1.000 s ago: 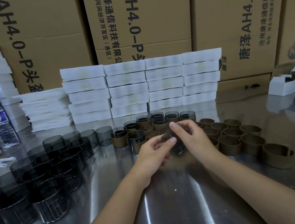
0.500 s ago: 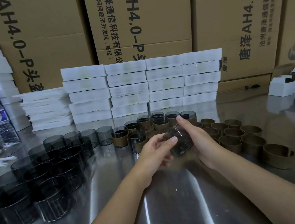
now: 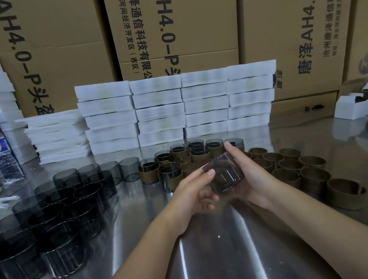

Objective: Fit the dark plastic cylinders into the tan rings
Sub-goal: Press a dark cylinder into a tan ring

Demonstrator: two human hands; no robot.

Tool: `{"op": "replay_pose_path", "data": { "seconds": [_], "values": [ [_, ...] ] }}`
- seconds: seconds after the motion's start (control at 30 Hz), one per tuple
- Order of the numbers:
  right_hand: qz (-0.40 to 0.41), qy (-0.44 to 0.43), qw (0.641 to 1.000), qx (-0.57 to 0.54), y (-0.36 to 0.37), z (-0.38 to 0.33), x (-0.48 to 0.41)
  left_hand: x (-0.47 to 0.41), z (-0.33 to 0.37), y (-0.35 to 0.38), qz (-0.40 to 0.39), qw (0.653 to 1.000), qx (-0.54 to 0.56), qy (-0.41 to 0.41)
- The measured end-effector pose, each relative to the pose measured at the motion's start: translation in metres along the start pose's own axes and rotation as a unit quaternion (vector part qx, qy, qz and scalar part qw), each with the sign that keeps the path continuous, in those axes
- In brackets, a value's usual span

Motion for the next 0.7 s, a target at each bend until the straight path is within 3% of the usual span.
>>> {"op": "replay_pose_path", "data": {
  "seconds": [0.4, 0.7],
  "values": [
    [0.038, -0.017, 0.997, 0.064, -0.0071, 0.0012, -0.0045, -0.0003, 0.0010, -0.0001, 0.015, 1.000, 0.003, -0.007],
    [0.030, -0.007, 0.990, 0.135, -0.0040, 0.0060, -0.0074, 0.0004, 0.0008, -0.0043, 0.071, 0.997, -0.015, 0.010]
  ]
}}
Point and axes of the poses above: each hand's wrist, its own x-axis away from the middle knuckle, its own y-axis out of the palm, z = x × y, the point moved 7 cm from there along -x, towards the middle knuckle, and after that the axes turned 10 degrees about -z, right-handed, at the moved point
